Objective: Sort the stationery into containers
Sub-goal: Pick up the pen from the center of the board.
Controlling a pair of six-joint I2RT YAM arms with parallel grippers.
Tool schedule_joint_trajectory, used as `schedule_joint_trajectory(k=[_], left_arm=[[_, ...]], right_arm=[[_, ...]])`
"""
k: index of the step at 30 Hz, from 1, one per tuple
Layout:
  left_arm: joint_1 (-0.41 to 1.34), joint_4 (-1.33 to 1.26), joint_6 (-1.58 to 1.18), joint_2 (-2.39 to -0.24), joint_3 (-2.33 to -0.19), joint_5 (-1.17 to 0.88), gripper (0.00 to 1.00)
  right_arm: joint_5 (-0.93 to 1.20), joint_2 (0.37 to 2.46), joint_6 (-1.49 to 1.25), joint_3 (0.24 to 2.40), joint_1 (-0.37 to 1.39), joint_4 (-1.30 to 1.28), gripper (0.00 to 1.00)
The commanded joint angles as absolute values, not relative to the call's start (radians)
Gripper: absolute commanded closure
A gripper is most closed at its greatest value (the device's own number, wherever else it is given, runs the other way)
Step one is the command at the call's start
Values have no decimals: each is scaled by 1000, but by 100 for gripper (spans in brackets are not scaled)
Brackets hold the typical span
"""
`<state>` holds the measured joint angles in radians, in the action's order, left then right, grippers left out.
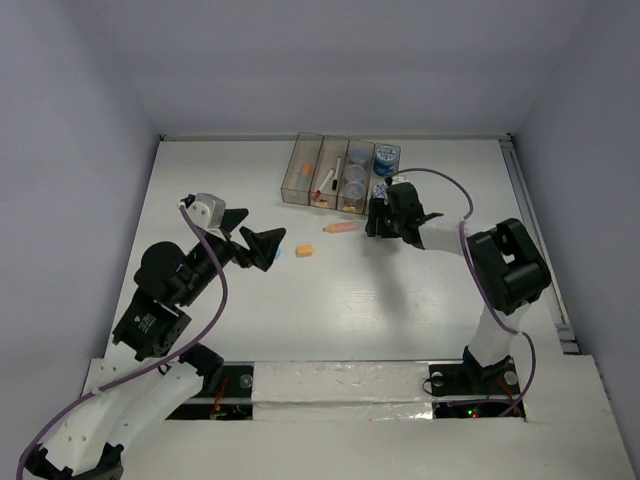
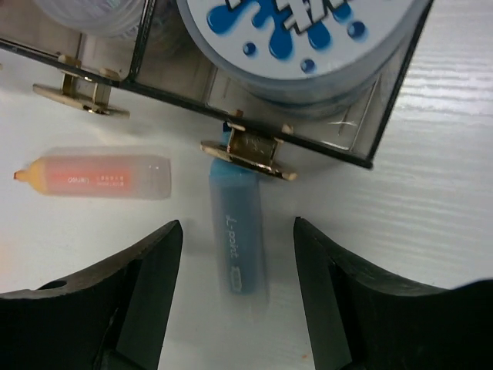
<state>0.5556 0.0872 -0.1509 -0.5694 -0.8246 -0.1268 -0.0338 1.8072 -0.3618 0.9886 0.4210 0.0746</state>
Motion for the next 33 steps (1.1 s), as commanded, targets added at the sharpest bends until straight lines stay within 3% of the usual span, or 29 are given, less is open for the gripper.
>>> schedule_joint_trajectory(k=[1, 5, 9, 13, 24, 33], left_arm=[[561, 44, -140, -575, -818, -123, 1], [561, 41, -147, -581, -815, -121, 1], [561, 43, -155, -606, -816, -135, 1], [561, 52, -166, -637, -821, -152, 1], [561, 40, -209, -735, -827, -351, 2], [561, 34, -259, -845, -827, -385, 26]], right_arm=[[-136, 1854, -304, 1049, 455, 5, 37], [-193, 1887, -302, 1065, 482, -32, 49], [-232, 1882, -321, 1058, 518, -60, 78], [-247, 1826, -347, 1023, 558, -87, 89], [-48, 1452, -489, 899, 604, 9, 95], [-43, 1345, -597, 951, 732, 297, 93]])
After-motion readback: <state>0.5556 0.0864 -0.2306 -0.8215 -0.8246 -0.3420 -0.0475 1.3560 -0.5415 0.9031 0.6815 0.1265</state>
